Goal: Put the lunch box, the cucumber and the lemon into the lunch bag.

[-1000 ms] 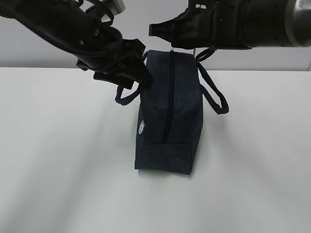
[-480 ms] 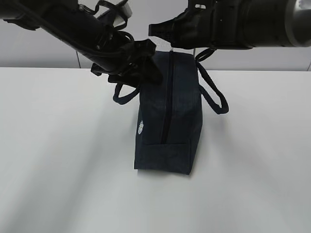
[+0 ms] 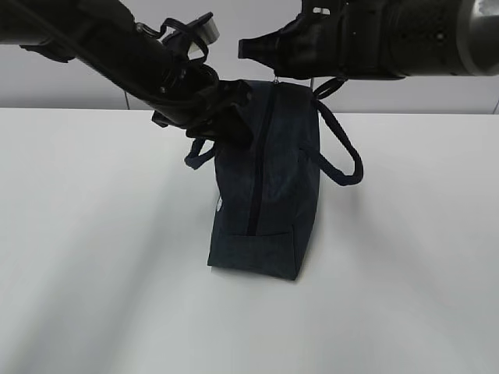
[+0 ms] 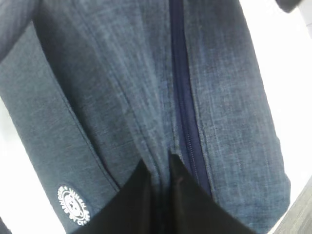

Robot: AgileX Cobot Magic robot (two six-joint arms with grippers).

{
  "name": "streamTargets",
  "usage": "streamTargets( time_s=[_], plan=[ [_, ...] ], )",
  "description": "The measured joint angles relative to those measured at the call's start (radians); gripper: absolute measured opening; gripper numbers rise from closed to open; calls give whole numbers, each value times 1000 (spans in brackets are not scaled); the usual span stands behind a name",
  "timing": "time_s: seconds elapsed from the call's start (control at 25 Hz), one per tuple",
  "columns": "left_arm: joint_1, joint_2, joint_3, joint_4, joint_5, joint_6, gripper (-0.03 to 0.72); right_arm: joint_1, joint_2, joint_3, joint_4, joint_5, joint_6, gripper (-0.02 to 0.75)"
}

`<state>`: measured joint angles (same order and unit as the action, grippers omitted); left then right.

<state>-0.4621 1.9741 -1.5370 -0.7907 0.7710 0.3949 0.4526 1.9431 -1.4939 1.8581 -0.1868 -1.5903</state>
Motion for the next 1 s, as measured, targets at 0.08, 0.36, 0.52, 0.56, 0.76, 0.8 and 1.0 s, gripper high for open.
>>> streamTargets(
  time_s=[0.08,0.36,0.52,0.56,0.76,0.8,1.0],
  plan=[
    [0,0,0,2,13,10,8,0,3,0,0,0,0,0],
    [0,0,-1,28,68,24,5,0,18,0,0,-8,0,0],
    [0,0,-5,37,91,24,5,-9,18,0,0,-14,0,0],
    [0,0,-5,38,93,24,4,-13,18,-2,0,-14,0,0],
    [0,0,-7,41,108,26,4,-17,21,-21,0,-19,0,0],
    [0,0,-7,41,112,26,4,-17,27,-28,1,-19,0,0],
    [0,0,-7,43,123,26,3,-24,64,-72,4,-19,0,0]
  ],
)
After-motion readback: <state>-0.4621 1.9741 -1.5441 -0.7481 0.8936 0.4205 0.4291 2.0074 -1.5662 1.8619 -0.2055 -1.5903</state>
